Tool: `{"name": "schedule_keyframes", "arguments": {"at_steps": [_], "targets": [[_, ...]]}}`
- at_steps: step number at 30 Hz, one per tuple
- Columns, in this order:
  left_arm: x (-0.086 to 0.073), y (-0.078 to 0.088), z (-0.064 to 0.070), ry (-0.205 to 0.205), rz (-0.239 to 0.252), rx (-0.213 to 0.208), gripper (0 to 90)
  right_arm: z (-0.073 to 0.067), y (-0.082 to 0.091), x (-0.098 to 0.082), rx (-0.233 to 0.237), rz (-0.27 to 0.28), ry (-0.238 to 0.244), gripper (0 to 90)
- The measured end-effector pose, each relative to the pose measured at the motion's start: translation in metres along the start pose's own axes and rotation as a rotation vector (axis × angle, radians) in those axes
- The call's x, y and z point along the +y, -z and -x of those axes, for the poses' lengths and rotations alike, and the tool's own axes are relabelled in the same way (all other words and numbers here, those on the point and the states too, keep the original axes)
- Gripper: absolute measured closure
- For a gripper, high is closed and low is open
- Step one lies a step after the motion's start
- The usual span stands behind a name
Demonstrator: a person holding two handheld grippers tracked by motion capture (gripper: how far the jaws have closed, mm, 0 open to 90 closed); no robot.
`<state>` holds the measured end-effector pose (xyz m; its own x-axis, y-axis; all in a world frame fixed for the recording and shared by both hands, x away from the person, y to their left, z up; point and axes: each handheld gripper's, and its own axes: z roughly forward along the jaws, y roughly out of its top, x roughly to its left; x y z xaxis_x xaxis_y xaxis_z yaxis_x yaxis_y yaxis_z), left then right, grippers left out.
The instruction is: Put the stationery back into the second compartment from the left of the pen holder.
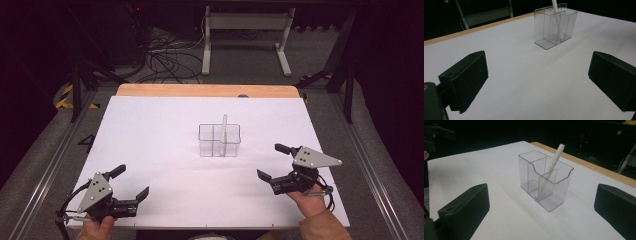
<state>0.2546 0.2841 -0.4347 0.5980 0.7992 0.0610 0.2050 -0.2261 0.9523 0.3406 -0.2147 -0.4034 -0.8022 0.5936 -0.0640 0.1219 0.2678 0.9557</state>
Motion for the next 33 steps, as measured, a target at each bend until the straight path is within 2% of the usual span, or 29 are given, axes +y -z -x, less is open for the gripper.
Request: {"name": "schedule_keyframes", "arguments": {"at_steps": [7, 14, 16, 18, 22, 23, 26, 30, 33], "targets": [[0.000, 0.000, -0.001, -0.005, -0.001, 0.005, 3.5, 0.001, 0.000, -0.023, -0.005, -0.046, -0.006, 0.1], [0.000, 0.000, -0.001, 0.000, 0.000, 0.008, 3.5, 0.000, 0.002, -0.041, -0.008, -0.036, -0.019, 0.1], [-0.001, 0.000, -0.002, -0.007, 0.001, 0.009, 3.5, -0.001, 0.003, -0.045, -0.027, -0.033, -0.011, 0.1], [-0.001, 0.000, -0.001, 0.009, -0.002, 0.006, 3.5, -0.002, 0.004, -0.050, -0.039, -0.045, -0.017, 0.1], [-0.002, -0.001, -0.003, -0.011, -0.008, 0.015, 3.5, -0.002, 0.004, -0.059, -0.012, -0.065, -0.042, 0.2], [-0.002, -0.001, -0.003, -0.003, -0.007, 0.015, 3.5, -0.001, 0.004, -0.059, -0.007, -0.070, -0.044, 0.1], [-0.003, -0.001, -0.004, 0.009, -0.006, 0.014, 3.5, 0.001, 0.005, -0.063, 0.036, -0.093, -0.085, 0.0], [-0.003, -0.002, -0.004, -0.009, -0.005, 0.012, 3.5, 0.004, 0.005, -0.071, 0.057, -0.098, -0.125, 0.0], [-0.004, -0.003, -0.004, -0.008, -0.012, 0.003, 3.5, 0.004, 0.001, -0.074, 0.051, -0.118, -0.108, 0.0]]}}
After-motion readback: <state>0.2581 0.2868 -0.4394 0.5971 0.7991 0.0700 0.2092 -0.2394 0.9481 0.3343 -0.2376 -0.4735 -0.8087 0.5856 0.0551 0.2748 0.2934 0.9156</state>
